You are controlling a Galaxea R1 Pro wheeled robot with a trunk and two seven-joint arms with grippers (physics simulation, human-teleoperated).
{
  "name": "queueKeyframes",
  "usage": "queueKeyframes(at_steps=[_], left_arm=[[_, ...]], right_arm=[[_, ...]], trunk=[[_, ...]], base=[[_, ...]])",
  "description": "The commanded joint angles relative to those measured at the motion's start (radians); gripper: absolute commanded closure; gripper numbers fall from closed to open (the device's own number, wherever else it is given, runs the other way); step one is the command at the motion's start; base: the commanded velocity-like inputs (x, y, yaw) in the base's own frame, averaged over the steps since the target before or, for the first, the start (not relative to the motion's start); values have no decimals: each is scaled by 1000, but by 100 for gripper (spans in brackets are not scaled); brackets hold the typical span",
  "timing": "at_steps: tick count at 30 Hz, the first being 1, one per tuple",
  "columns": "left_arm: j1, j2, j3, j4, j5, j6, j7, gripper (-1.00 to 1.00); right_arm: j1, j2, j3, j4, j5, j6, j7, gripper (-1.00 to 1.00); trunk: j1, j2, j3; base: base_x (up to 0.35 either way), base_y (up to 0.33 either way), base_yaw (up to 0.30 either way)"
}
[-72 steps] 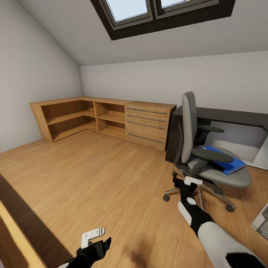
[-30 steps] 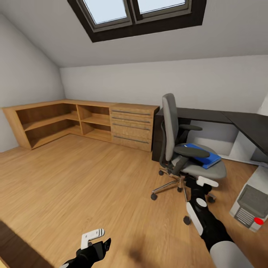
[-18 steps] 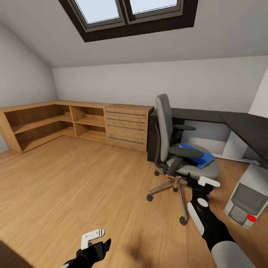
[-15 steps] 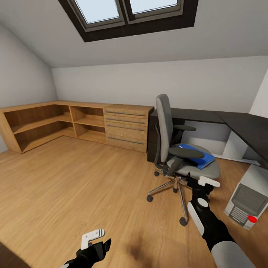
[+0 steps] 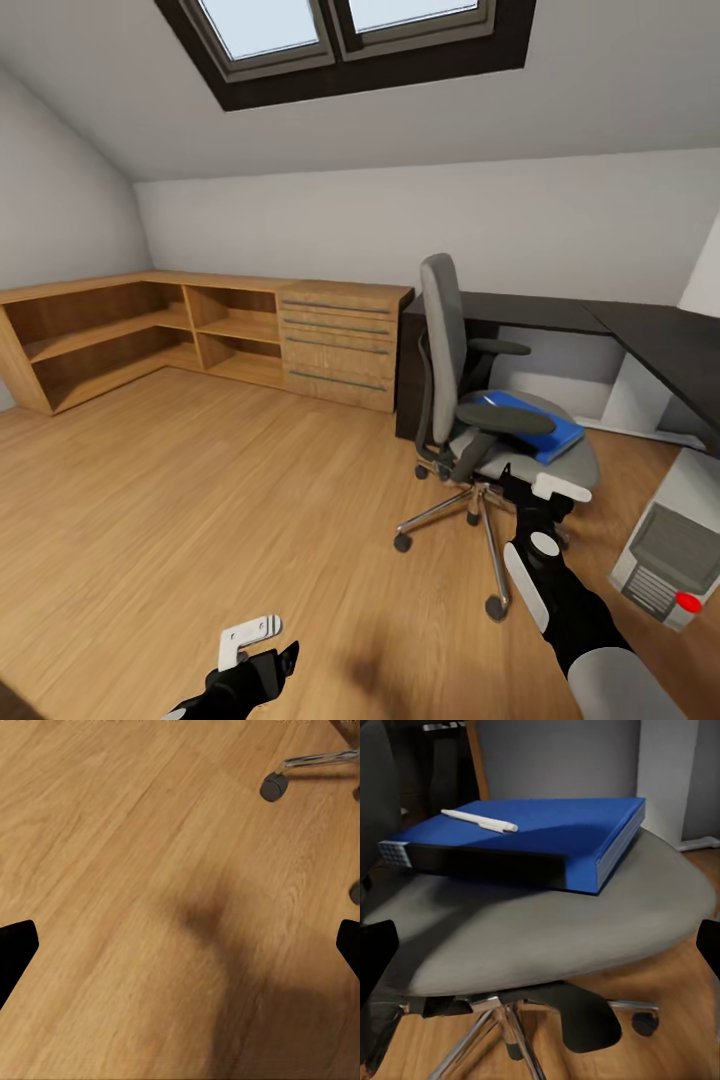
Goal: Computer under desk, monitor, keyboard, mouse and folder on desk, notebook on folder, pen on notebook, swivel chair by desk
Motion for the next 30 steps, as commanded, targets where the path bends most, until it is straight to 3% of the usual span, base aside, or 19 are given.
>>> queueKeyframes(at_steps=[1,22,30], left_arm=[[0,0,-1,-2,10,3,9,-100],[0,-1,-3,0,8,3,10,-100],[0,-1,-3,0,8,4,10,-100]], right_arm=[[0,-1,2,0,-10,-7,-2,-100],[0,-10,2,0,-11,-20,-2,-100],[0,-10,2,1,-11,-21,-2,-100]], trunk=[[0,0,-1],[0,0,-1],[0,0,-1]], base=[[200,-67,0],[78,-74,0],[5,-179,0]])
